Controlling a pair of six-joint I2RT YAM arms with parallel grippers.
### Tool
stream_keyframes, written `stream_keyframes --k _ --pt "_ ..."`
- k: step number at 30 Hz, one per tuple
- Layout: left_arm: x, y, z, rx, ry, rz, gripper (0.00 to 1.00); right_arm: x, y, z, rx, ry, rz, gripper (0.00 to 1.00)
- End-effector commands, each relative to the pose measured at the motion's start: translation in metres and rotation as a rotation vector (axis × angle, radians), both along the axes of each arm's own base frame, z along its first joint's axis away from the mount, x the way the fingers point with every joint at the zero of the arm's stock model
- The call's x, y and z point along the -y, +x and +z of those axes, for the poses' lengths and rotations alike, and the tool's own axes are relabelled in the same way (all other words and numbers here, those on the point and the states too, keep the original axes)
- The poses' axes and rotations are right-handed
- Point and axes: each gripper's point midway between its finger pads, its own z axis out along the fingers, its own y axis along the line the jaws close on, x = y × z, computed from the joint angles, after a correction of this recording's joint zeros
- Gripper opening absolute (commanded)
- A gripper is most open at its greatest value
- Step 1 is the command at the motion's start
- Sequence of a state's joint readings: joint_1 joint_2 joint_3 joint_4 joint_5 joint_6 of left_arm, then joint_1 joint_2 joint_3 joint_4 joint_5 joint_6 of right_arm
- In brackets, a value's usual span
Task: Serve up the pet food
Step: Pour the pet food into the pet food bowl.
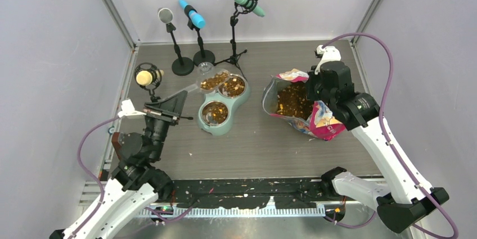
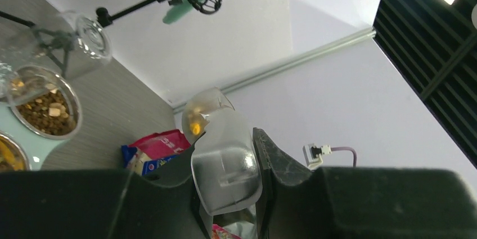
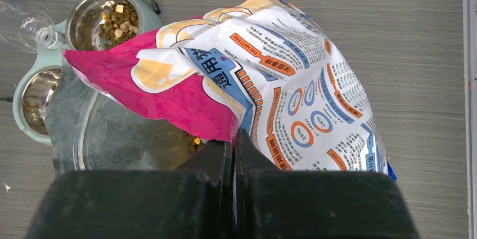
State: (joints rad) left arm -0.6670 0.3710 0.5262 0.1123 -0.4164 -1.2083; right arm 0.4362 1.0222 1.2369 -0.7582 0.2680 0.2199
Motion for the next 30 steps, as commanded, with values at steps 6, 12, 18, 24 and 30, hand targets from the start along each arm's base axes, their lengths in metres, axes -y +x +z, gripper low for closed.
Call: stream_keyframes --k 6,12,18,24,30 --pt "-0.046 -0.006 -0.026 -0.078 0.108 0.191 0.00 0.000 0.009 0.037 0.100 0.044 -0.020 0.05" --pt "-0.055 -0.011 -0.047 -0.142 0.175 0.217 0.00 0.000 0.008 0.036 0.099 0.040 -0.020 0.05" --pt "-0.052 -0.006 -0.060 -0.186 0.233 0.221 0.00 0.001 0.008 0.036 0.098 0.036 -0.020 0.05" --pt "-0.049 0.001 -0.074 -0.236 0.308 0.228 0.00 0.003 0.009 0.036 0.098 0.026 -0.025 0.05" --pt "-0.041 0.010 -0.092 -0.270 0.374 0.219 0.00 0.003 0.010 0.037 0.100 0.024 -0.028 0.05"
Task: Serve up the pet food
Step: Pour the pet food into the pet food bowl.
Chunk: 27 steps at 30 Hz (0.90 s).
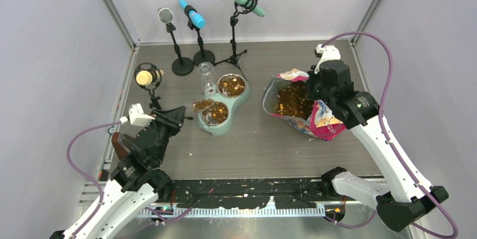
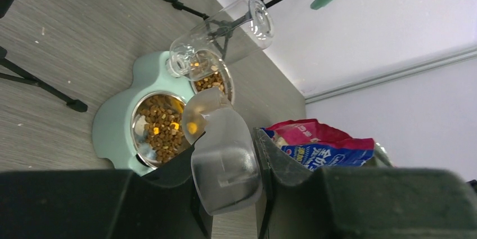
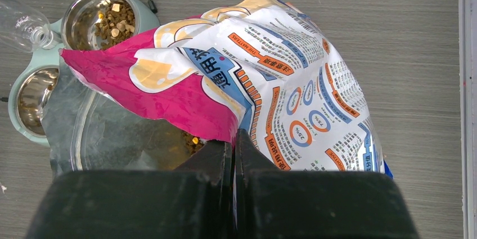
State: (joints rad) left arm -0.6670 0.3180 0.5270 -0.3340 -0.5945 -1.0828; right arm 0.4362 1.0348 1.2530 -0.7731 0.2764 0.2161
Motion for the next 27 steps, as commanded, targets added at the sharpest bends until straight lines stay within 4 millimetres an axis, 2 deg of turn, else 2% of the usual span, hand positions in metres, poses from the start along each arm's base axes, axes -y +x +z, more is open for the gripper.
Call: stream_keyframes --k 1,9,18,27 --pt "-0.002 0.007 0.007 0.018 0.038 0.024 0.00 0.001 0.009 0.037 0.109 0.036 -0.021 0.05" --pt "0.005 0.017 -0.008 -0.040 0.174 0.005 0.00 0.003 0.010 0.037 0.109 0.029 -0.028 0.05" --pt "0.007 0.024 -0.016 -0.096 0.319 -0.013 0.00 0.004 0.010 0.036 0.109 0.021 -0.035 0.05" --pt "0.009 0.028 -0.016 -0.170 0.504 -0.064 0.00 0.006 0.010 0.036 0.110 0.017 -0.044 0.05"
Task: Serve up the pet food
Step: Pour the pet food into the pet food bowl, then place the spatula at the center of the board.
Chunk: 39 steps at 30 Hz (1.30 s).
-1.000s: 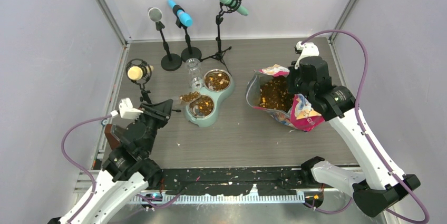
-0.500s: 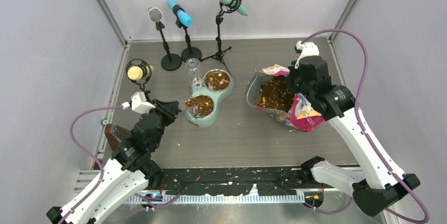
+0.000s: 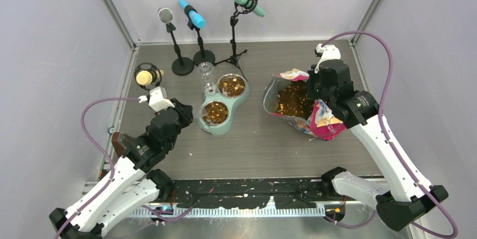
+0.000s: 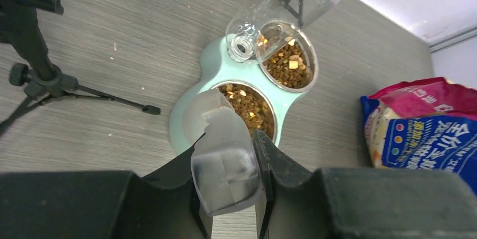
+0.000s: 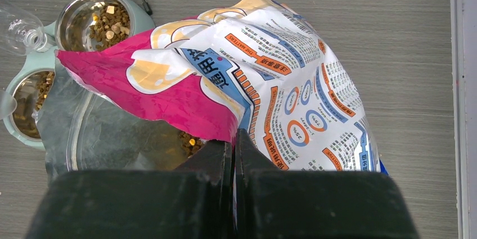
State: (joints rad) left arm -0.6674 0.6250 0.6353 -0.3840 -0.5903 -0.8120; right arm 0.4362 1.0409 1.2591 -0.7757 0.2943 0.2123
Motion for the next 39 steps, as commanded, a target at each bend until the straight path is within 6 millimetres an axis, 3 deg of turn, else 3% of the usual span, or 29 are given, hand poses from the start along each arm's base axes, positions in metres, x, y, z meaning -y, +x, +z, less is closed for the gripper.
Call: stream_keyframes --k 1,14,21,25,29,32,39 --pt "-0.003 0.003 0.023 0.002 0.104 -0.022 0.00 0.003 0.009 0.036 0.110 0.029 -0.029 0.05" --pt "0.043 0.004 0.056 0.100 0.032 -0.243 0.00 0.002 0.010 0.038 0.111 0.037 -0.026 0.05" --pt "0.073 -0.006 0.085 0.179 -0.059 -0.385 0.00 0.005 0.010 0.044 0.126 0.051 -0.048 0.05" --pt "0.095 -0.002 0.069 0.130 -0.171 -0.386 0.00 0.012 0.010 0.055 0.154 0.075 -0.089 0.05" --pt "0.121 -0.007 0.061 0.099 -0.140 -0.461 0.00 0.019 0.011 0.061 0.159 0.086 -0.124 0.05" --pt "0.136 -0.017 0.053 0.074 -0.115 -0.559 0.00 0.021 0.011 0.057 0.149 0.092 -0.129 0.05" --pt "0.153 -0.066 0.003 -0.121 -0.119 -0.781 0.00 0.017 0.011 0.055 0.142 0.106 -0.112 0.05"
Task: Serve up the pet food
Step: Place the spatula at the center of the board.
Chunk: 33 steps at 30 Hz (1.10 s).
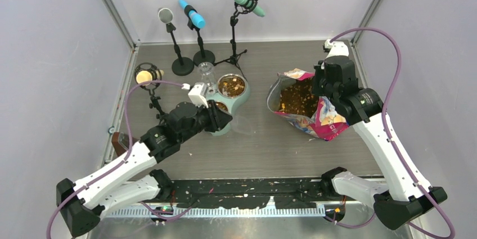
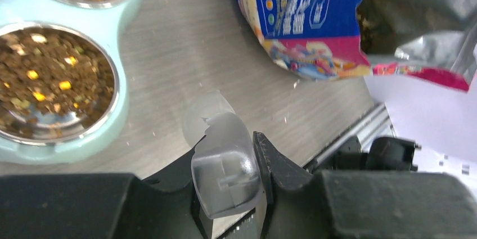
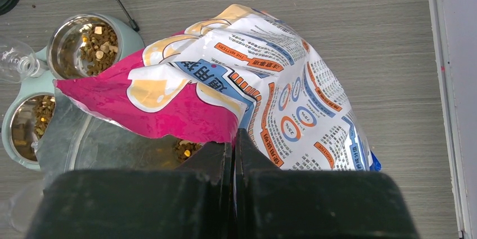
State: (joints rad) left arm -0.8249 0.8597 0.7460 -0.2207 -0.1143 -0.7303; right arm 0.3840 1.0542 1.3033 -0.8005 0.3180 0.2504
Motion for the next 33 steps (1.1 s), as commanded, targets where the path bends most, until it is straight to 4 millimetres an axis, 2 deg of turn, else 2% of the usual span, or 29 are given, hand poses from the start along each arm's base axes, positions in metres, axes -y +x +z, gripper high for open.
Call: stream_keyframes --k 1,6,10,13,15,18,20,27,33 --pt "0.009 -0.037 -0.022 -0.091 -0.024 -0.147 0.00 -0.002 0.005 0.045 0.134 0.079 -0.015 0.05" --pt "-0.018 -0.051 -0.065 -0.166 0.023 -0.064 0.00 -0.005 0.005 0.041 0.124 0.083 -0.001 0.05" --pt "-0.048 -0.054 -0.085 -0.188 0.071 0.044 0.02 -0.008 0.005 0.037 0.110 0.092 0.010 0.05" --pt "-0.071 -0.054 -0.097 -0.204 0.103 0.147 0.16 -0.009 0.005 0.036 0.108 0.097 0.014 0.05" --pt "-0.094 -0.053 -0.109 -0.237 0.129 0.264 0.31 -0.010 0.005 0.037 0.114 0.106 0.020 0.05" --pt "-0.111 -0.050 -0.111 -0.228 0.132 0.353 0.50 -0.012 0.004 0.039 0.122 0.114 0.027 0.05" --pt "-0.123 -0.048 -0.113 -0.230 0.141 0.421 0.59 -0.012 0.004 0.040 0.125 0.114 0.028 0.05" --pt "-0.153 -0.047 -0.115 -0.242 0.216 0.567 0.64 -0.011 0.003 0.043 0.133 0.111 0.029 0.05" --pt "-0.181 -0.051 -0.103 -0.255 0.308 0.681 0.69 -0.011 0.003 0.044 0.135 0.109 0.030 0.05"
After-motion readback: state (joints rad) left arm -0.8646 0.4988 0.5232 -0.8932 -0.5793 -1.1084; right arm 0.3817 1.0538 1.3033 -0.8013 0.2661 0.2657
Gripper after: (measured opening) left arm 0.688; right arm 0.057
